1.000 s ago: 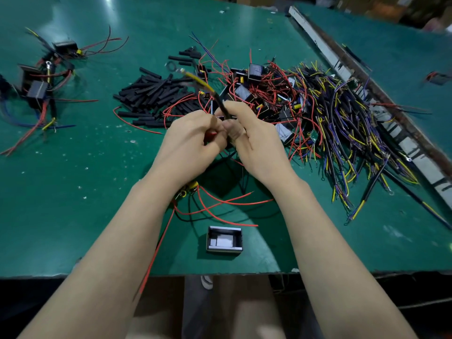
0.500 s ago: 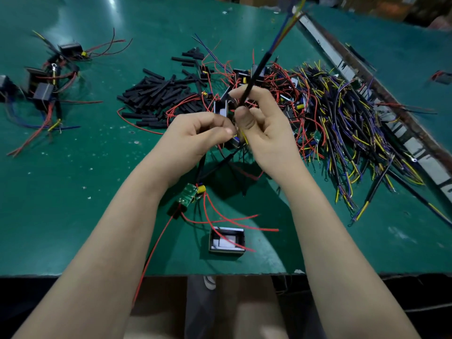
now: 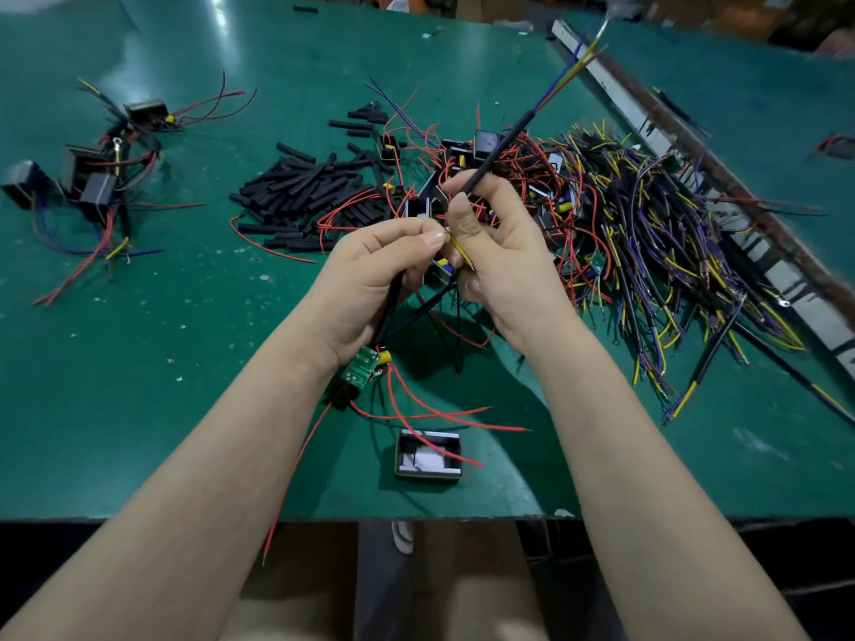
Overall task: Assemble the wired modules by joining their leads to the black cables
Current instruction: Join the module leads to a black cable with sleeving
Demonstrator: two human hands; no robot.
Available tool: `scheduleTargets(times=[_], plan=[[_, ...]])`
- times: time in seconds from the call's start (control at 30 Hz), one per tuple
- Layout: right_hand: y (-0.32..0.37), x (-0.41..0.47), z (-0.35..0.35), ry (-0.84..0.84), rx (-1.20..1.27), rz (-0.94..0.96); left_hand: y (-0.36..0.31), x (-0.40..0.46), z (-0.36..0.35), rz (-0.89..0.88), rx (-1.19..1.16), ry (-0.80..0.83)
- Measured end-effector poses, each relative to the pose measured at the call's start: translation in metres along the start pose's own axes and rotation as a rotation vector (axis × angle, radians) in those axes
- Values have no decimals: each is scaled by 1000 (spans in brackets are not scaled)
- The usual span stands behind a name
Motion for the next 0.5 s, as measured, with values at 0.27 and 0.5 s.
scheduleTargets(times=[0.27,0.5], plan=[[14,-2,3,-100,-8,117,5,4,11,18,-140,-162],[14,0,9,-126,-133,154,6,1,26,35,-37,-326]])
Point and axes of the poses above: each hand's wrist, its own x-axis towards the middle knuckle, its own z-axis out of the back of the hand, y = z × x, the point moved 9 cm from there along x, towards the middle knuckle, and after that the axes turned 4 degrees about z, right-handed, at the moved point
